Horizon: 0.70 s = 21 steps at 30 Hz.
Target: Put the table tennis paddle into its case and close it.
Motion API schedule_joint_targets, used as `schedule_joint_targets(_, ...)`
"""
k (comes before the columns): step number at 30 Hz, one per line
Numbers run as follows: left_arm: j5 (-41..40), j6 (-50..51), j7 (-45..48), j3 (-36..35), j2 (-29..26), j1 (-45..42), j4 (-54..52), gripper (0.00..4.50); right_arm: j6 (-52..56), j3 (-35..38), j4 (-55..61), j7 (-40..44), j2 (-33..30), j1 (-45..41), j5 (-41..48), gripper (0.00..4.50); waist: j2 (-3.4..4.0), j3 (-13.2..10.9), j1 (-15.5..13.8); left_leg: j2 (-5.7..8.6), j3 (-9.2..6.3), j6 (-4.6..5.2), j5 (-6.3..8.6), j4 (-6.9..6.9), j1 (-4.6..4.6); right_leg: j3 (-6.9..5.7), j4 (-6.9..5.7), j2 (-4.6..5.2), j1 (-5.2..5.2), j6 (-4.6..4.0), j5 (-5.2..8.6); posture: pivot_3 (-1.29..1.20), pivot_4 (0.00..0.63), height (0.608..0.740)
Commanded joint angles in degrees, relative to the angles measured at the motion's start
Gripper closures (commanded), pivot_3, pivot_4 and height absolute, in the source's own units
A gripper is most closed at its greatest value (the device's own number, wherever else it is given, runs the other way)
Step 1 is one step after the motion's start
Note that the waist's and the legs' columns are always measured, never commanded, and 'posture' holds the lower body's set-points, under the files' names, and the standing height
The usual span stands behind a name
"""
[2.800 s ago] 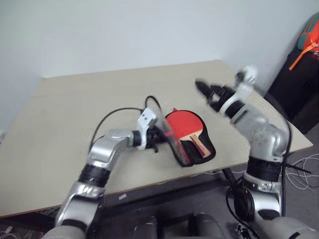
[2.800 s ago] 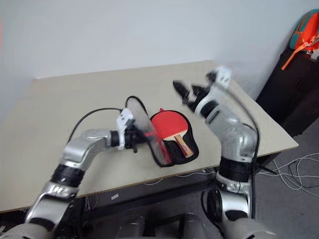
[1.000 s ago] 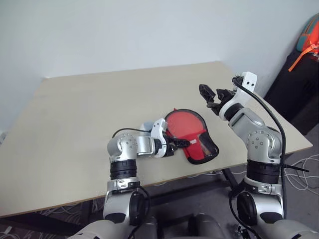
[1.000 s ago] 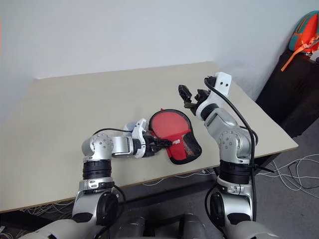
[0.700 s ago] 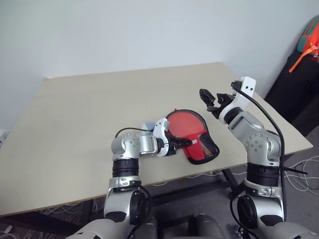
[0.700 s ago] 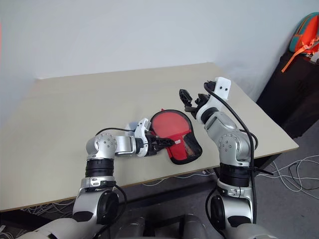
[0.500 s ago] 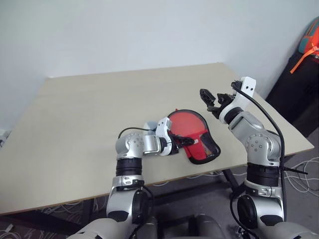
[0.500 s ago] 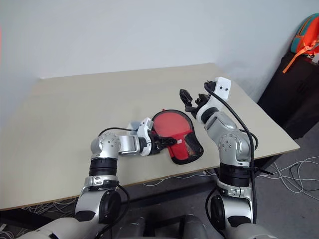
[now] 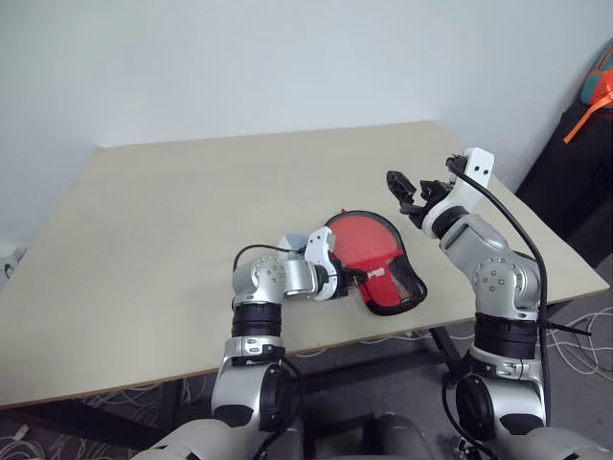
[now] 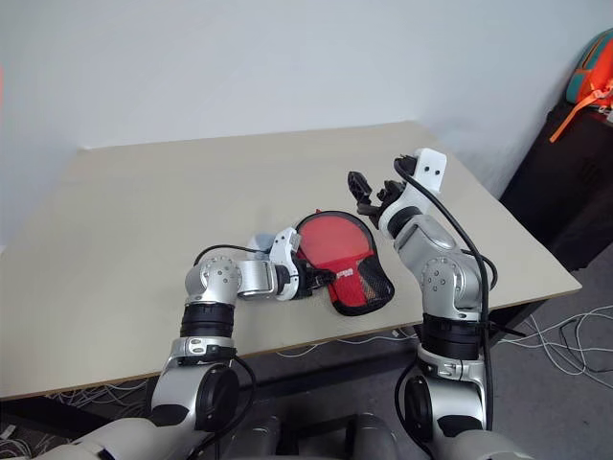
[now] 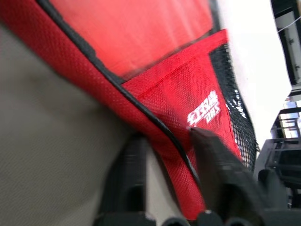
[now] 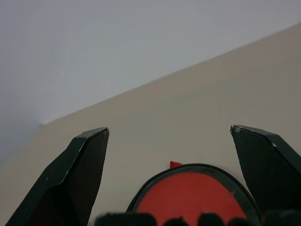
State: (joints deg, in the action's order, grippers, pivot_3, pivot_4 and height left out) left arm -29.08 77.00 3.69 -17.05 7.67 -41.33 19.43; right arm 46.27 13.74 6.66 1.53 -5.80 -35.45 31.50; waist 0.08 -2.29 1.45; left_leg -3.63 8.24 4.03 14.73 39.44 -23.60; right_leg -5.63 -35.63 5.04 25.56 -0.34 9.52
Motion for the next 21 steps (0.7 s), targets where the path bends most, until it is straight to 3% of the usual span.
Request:
schedule_joint_targets(1,-1.1,0.3,-1.1,-1.2,3.3,-0.4,-0.2,3.72,-1.5,0.7,2.0,-0.1,-0.3,-0.9,0.2,0.0,0.0,0.0,0.0,0.0,0.0,0.0,0.0,0.0,0.0,0.0,0.0,0.0,0.0,0.0,0.0,0.0,0.0,0.724)
schedule_joint_targets(8,-2.7,-0.3,-4.0,-4.2,3.9,-0.3,0.6,3.72,-1.9,0.8,1.4,-0.4,-0.2,-1.2,0.0,0.0,0.0,0.0,0.0,-0.01,0.0,0.0,0.0,-0.01,0.0,0.0,0.0,-0.01,0.01,0.0,0.0,0.0,0.0,0.724)
schedule_joint_targets(11,-3.0,-0.3,-3.1,-1.7,2.9,0.2,-1.4,3.72,-2.2,0.7,1.0,-0.4,0.0,-1.3,-0.1,0.0,0.0,0.0,0.0,-0.02,0.0,0.0,0.0,-0.01,0.0,0.0,0.0,-0.01,0.02,0.0,0.0,0.0,0.0,0.724)
schedule_joint_targets(16,-4.5,2.7,-0.8,0.7,0.5,0.6,-6.7,3.72,-3.0,0.2,0.5,-0.1,0.4,-1.5,-0.1,0.0,0.01,0.0,0.0,-0.02,0.01,0.0,0.0,-0.02,-0.02,0.01,0.0,-0.01,0.04,0.0,0.0,0.0,0.0,0.724)
schedule_joint_targets(21,-6.8,9.4,0.9,-2.1,-1.5,-0.6,-10.3,3.72,-3.5,-0.4,0.1,0.0,0.7,-1.5,-0.2,0.0,0.01,0.0,0.1,-0.02,0.03,-0.01,0.0,-0.04,-0.06,0.02,0.0,-0.02,0.1,0.0,0.0,0.0,0.0,0.724)
